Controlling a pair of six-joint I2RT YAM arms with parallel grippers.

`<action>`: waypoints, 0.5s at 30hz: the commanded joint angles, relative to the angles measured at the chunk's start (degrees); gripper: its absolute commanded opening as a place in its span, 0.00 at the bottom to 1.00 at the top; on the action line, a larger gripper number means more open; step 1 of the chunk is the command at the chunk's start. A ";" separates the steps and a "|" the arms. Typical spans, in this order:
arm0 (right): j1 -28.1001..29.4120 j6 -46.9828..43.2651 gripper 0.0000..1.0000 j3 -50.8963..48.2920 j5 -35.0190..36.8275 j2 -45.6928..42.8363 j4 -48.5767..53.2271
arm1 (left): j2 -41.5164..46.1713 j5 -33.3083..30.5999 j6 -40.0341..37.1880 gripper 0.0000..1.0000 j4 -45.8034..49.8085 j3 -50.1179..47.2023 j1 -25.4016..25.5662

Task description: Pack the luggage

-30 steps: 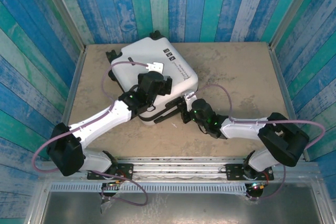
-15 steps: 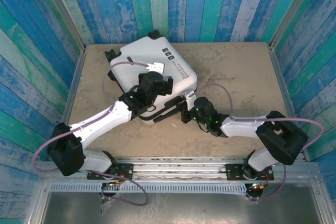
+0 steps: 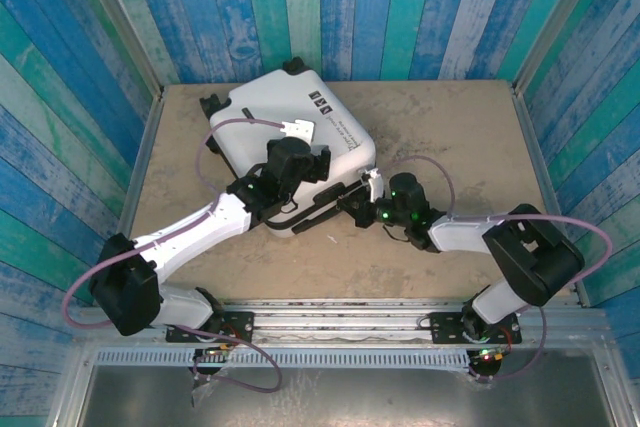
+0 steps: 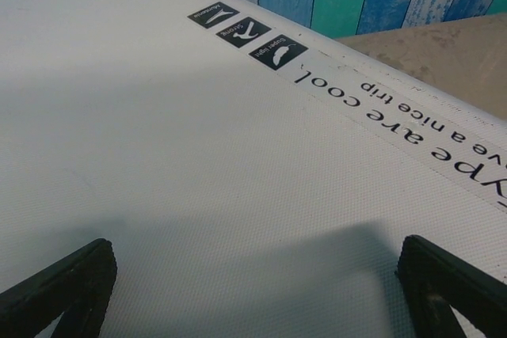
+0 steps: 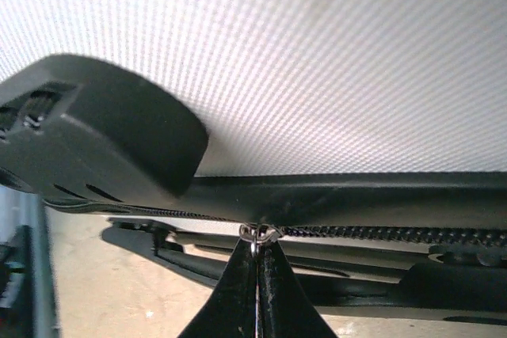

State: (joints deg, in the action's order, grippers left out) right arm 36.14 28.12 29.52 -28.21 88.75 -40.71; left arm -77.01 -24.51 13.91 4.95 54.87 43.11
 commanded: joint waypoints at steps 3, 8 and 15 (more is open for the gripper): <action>-1.42 8.13 0.00 3.53 -11.73 0.18 -9.01 | -2.88 4.30 0.76 0.94 8.27 -3.81 0.05; -1.42 1.25 0.00 5.93 -8.34 -2.61 7.00 | -3.16 4.30 1.11 0.94 8.32 -4.02 0.04; -1.07 -10.36 0.00 8.56 5.42 -7.06 27.62 | -6.39 1.98 3.15 0.93 11.57 -2.91 -0.03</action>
State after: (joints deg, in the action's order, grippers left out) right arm 34.65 24.47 35.59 -28.32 84.49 -21.19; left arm -78.46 -24.80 13.98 3.03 54.74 43.07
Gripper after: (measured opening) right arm 0.042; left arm 0.928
